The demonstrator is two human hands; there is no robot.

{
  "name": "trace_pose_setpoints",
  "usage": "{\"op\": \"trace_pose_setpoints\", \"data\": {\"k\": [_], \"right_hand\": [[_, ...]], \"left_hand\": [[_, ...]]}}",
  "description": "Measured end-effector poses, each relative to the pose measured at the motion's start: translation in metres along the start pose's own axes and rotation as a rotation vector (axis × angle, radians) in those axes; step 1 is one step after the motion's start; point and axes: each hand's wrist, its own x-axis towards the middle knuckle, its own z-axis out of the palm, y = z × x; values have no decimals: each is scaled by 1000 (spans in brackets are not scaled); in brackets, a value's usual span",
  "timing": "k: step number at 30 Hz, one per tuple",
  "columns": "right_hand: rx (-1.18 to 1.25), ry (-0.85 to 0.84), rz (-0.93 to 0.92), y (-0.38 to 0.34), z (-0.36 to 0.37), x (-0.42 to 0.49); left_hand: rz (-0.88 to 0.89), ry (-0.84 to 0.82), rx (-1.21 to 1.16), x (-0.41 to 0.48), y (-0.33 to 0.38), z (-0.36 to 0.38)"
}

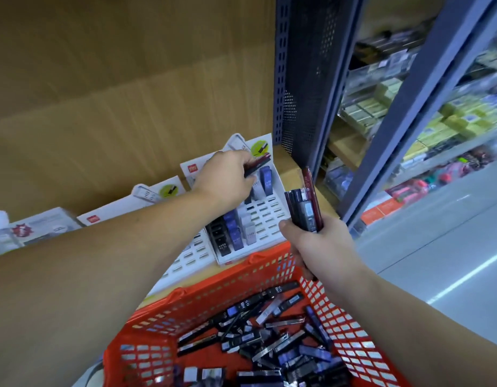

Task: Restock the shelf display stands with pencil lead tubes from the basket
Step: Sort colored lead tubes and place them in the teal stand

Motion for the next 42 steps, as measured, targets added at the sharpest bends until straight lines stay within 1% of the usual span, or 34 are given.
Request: {"op": "trace_pose_setpoints", "data": {"k": [6,11,14,21,25,27,29,30,31,32,33,34,37,40,42], "right_hand": [[55,24,1,7,-8,7],[55,35,16,7,-5,10],[34,26,9,6,-1,11],[35,-2,54,6,-1,7],[41,1,68,4,-2,7],[39,-20,81,3,-2,8],[106,-84,134,1,-2,7],[148,-131,167,-1,0,6],[181,-181,197,-2,1,6],[203,-227,221,-3,2,5],[217,-263,238,-4,3,4],[227,-294,251,-6,4,3],[232,-388,290,-8,7,2],[222,-449,290,-14,9,-1],[202,-425,273,-15,9,-1]], "left_hand": [[-6,-25,3,6,-5,15],[-10,-55,46,4,-9,19],[-24,-41,3,5,-12,17],[-33,-80,-46,15,-12,22],[-30,-173,10,20,-10,26],[-36,-146,-11,20,-9,22],[-58,-64,-119,15,-3,14],[-107,-51,-252,10,2,9],[-178,-81,-427,3,8,3],[-261,-150,-609,-6,12,-3],[-329,-233,-743,-15,16,-9],[-361,-309,-808,-23,18,-14],[-384,-453,-863,-39,15,-25],[-379,-479,-864,-41,6,-36],[-360,-486,-844,-43,0,-43]]}}
